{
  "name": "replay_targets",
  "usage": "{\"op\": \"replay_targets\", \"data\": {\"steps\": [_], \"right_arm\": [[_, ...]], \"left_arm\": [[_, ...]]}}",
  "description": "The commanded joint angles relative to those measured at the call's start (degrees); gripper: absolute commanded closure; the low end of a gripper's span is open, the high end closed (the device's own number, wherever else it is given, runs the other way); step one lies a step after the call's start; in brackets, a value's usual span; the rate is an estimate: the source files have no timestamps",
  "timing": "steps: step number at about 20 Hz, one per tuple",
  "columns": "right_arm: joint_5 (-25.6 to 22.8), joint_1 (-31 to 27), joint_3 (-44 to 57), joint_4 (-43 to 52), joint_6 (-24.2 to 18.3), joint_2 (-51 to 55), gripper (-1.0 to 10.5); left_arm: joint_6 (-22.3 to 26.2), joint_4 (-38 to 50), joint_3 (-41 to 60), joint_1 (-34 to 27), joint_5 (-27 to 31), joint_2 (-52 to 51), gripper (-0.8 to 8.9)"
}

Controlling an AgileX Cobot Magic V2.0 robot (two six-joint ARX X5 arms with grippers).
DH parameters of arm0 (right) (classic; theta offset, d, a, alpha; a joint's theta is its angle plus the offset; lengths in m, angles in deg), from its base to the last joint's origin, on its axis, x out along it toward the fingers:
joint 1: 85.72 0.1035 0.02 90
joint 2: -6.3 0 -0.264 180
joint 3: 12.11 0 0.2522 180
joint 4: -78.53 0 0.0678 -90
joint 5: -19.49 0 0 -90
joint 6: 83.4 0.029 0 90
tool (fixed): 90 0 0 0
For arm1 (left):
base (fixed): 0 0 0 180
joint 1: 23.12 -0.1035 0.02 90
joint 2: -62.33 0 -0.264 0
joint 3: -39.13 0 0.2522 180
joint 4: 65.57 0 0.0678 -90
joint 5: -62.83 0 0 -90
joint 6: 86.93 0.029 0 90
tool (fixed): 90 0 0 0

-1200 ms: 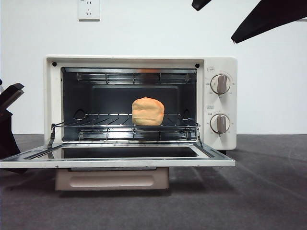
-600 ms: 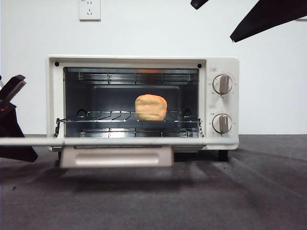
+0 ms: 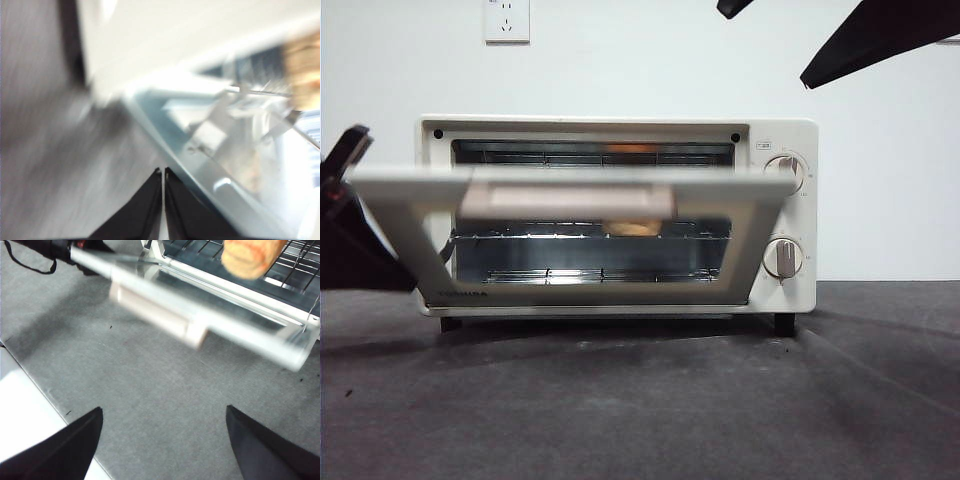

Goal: The left arm flap open the oven, the right arm pick bread and place it into oven, the left arm flap close the oven

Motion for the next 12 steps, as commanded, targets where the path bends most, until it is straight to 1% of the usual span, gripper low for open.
{"op": "replay_targets", "data": {"steps": [1,3,8,12], "right_arm": [[0.0,0.7,-0.6,0.5,0.9,-0.2,5.5],[-0.1,0.7,-0.6,0.5,0.9,-0.2,5.5],[-0.3,0.7,-0.6,0.6,0.9,-0.2,5.5],[-0.3,0.7,-0.6,0.6,0.9,-0.2,5.5]], "left_arm": [[-2.6,3.9,-0.9,-1.0,-1.6,0.5,7.98],[-3.5,5.4,-0.9,-1.4,-1.6,0.5,7.99],[-3.7,9.0,-0.9,-1.5,-1.6,0.5,7.98],[-5.7,11.9,-0.9,-1.5,-1.6,0.5,7.98]]}}
